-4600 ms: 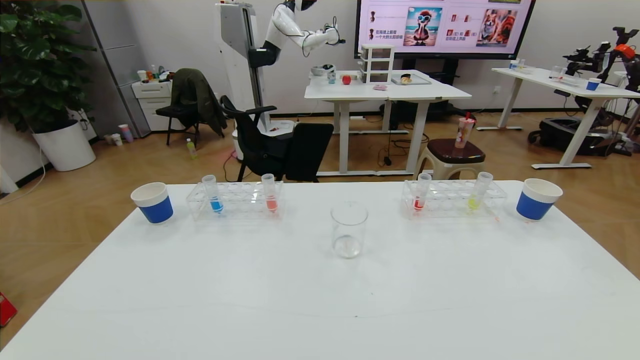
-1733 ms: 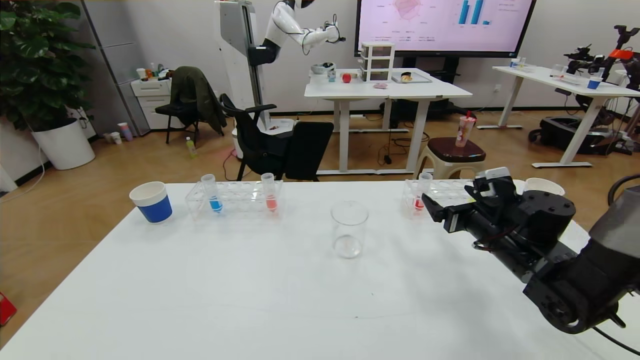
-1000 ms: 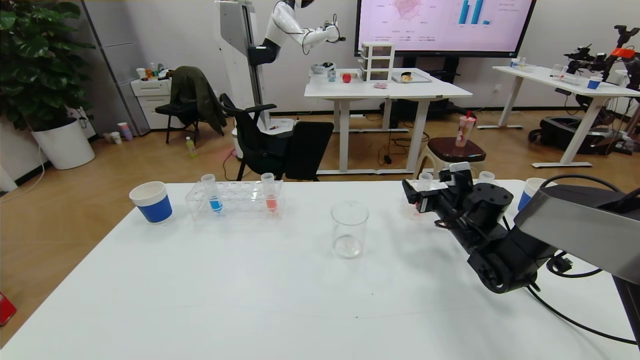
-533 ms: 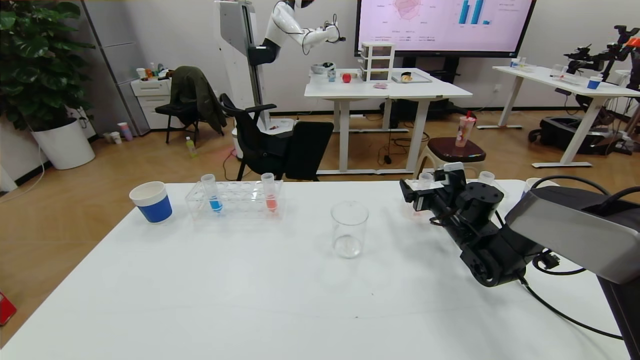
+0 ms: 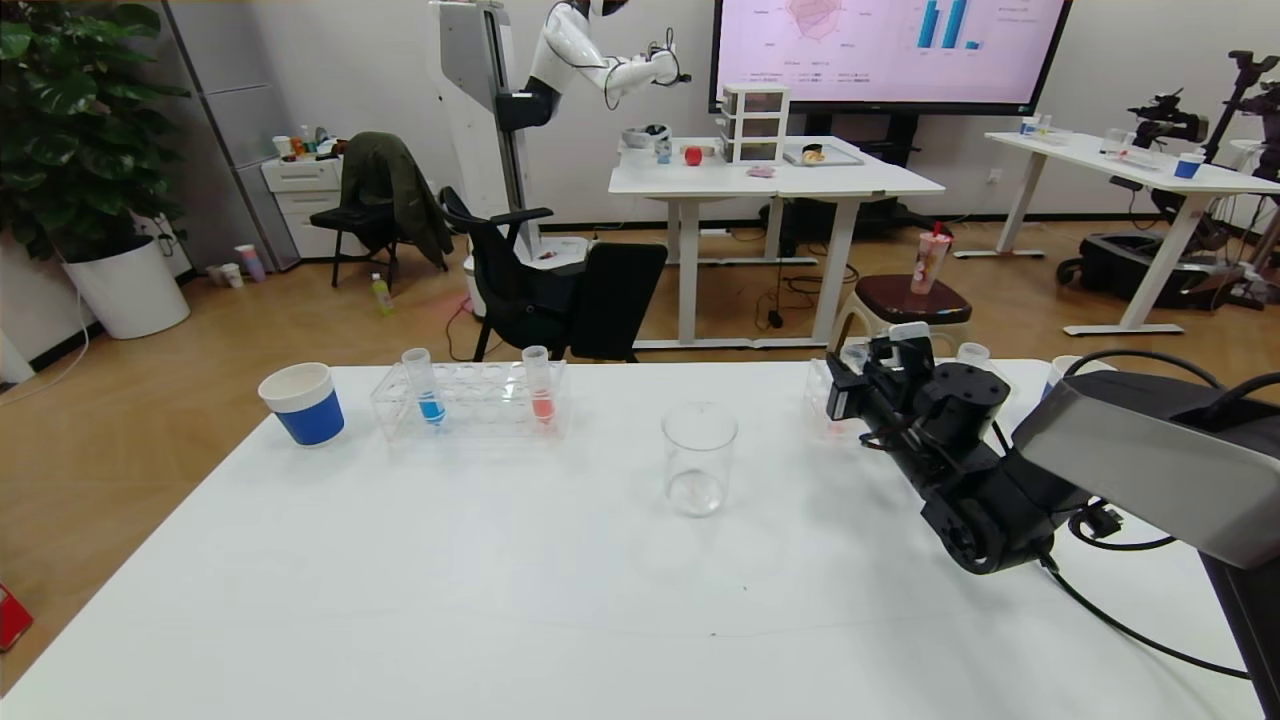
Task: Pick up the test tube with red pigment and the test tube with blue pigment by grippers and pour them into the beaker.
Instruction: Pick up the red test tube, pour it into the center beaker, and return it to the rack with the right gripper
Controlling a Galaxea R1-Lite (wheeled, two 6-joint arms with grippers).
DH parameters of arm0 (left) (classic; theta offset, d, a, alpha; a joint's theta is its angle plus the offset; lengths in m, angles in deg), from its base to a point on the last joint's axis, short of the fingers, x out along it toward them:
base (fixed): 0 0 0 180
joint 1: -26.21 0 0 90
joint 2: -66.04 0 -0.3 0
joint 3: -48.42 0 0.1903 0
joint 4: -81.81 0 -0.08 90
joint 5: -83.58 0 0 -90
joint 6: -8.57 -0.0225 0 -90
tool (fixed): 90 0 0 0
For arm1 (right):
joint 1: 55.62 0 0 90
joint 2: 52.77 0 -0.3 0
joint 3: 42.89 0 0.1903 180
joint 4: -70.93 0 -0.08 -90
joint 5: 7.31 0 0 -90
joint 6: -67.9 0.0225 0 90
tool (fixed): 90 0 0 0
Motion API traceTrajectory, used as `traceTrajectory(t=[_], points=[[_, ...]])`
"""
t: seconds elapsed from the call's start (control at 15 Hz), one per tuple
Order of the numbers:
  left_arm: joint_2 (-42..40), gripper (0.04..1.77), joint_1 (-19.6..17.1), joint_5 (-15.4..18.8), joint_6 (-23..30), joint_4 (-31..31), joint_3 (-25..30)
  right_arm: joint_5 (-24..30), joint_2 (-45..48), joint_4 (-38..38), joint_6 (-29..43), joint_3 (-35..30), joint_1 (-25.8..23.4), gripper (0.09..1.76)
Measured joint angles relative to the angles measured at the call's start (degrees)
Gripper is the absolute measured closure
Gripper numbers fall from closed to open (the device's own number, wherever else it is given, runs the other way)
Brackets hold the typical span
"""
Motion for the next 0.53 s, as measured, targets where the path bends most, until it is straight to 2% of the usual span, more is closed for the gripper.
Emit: traceTrajectory(t=[0.33, 0.53], points=[[0.00, 0.06, 0.00, 0.00, -0.02, 0.00, 0.00, -2.56, 1.63, 0.85, -0.99, 0.00, 0.57, 1.36], [0.00, 0.06, 0.00, 0.00, -0.02, 0.00, 0.00, -3.02, 5.11, 5.21, -3.15, 1.40, 0.52, 1.36]])
